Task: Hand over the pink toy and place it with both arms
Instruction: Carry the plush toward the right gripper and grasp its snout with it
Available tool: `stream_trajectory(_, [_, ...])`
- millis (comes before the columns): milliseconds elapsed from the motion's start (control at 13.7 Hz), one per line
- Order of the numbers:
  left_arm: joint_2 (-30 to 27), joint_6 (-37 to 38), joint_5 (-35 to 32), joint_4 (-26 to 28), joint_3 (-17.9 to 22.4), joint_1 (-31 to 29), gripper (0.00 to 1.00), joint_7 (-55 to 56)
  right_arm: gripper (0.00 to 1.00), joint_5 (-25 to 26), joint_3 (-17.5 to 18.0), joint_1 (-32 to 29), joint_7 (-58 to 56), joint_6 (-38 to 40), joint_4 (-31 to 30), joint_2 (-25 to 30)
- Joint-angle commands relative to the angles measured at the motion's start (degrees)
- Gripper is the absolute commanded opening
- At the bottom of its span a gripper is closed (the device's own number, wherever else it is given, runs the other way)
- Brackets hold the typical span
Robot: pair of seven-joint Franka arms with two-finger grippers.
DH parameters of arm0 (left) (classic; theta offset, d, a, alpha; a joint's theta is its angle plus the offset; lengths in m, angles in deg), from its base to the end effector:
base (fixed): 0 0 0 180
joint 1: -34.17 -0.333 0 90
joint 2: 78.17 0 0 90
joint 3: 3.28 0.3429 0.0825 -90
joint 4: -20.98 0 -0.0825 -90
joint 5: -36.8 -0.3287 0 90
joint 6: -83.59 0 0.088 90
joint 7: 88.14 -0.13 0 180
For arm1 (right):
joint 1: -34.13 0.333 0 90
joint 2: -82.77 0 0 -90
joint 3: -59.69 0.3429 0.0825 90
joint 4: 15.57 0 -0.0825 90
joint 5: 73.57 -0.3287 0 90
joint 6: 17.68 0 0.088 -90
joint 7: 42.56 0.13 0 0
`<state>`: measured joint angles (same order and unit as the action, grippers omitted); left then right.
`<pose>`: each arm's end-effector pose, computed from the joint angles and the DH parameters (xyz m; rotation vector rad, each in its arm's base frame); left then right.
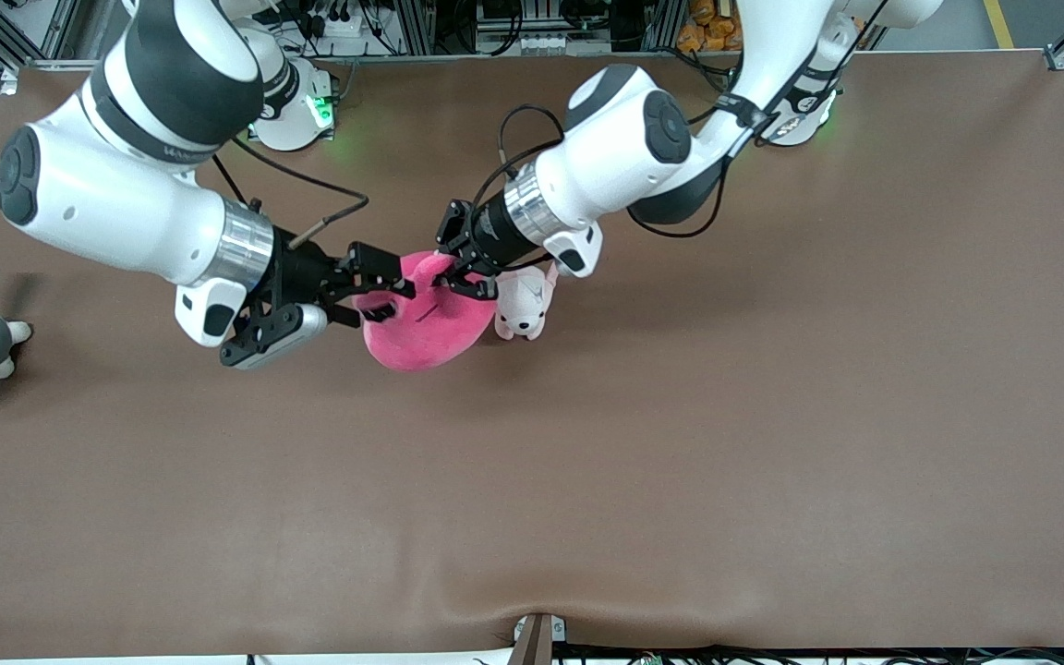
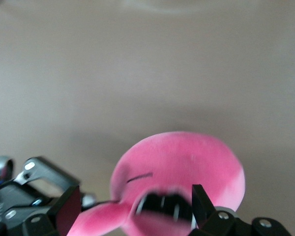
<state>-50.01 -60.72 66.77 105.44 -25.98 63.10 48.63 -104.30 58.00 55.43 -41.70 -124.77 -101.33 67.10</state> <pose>0.4849 -0.5165 0.5031 1.4308 2.0606 -0.8232 0.5604 0.2556 0.5491 -2.6085 -0.2533 -0.0056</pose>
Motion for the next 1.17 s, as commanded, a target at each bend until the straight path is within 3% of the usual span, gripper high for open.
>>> stream_trajectory(0, [-0.5,-0.4,-1.0,-0.9,1.1,0.7,0.0,1.9,1.0,4.5,0.4,-0.3,0.0,0.9,1.0,-0.5])
stream_trajectory(437, [-0.8,-0.3,-1.0,-1.0,1.1,0.5,0.0,2.0,1.0,6.6,0.3,-1.0,0.7,8.9,0.9,0.1])
stream_trajectory(1093, [-1.0,-0.4,-1.0,-0.9,1.1,0.3,0.0,2.0,1.0,5.6,0.6,0.3,5.6,8.7,1.2,-0.1])
